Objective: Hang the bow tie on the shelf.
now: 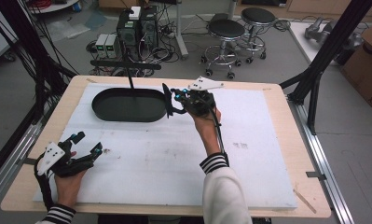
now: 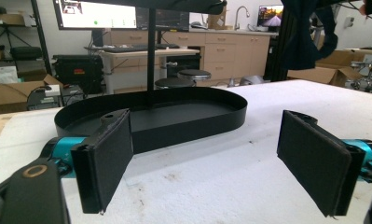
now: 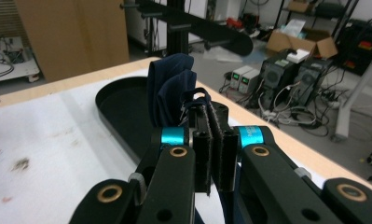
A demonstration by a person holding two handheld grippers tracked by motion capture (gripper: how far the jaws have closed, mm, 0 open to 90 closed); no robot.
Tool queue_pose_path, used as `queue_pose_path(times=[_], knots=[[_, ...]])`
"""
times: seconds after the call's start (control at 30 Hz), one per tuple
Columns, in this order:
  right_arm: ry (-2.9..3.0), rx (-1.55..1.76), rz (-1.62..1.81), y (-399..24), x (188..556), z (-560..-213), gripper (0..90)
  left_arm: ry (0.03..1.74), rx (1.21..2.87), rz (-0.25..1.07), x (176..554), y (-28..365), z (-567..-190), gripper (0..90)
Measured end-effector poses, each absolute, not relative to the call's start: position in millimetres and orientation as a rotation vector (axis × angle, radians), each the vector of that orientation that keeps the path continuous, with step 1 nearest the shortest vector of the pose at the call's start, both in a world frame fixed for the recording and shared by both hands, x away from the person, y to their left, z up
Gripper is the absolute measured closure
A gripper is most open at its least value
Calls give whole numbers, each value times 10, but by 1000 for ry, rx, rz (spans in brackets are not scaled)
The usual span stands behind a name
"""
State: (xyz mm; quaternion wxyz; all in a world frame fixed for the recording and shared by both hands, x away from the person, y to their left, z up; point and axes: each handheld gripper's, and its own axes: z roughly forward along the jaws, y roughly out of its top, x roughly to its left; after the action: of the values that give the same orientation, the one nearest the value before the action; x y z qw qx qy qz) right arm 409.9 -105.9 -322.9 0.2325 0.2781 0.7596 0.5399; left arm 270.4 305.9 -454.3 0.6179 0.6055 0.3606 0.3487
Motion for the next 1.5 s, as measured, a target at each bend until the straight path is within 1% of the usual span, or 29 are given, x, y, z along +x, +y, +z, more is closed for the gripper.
queue_pose_path(times=[0.67,0.97,1.1,1.5], knots=[[2053,766,1558,-798,4363,-3070,883,830,1390,801,2705,3062,-4544,187],[2072,740,1573,-578,4510,-3000,883,811,1388,811,2686,3060,-4549,183],[2080,745,1582,-465,4629,-2974,883,818,1384,815,2689,3057,-4548,188],[2072,734,1565,-334,4807,-3024,883,821,1381,816,2689,3051,-4549,188]])
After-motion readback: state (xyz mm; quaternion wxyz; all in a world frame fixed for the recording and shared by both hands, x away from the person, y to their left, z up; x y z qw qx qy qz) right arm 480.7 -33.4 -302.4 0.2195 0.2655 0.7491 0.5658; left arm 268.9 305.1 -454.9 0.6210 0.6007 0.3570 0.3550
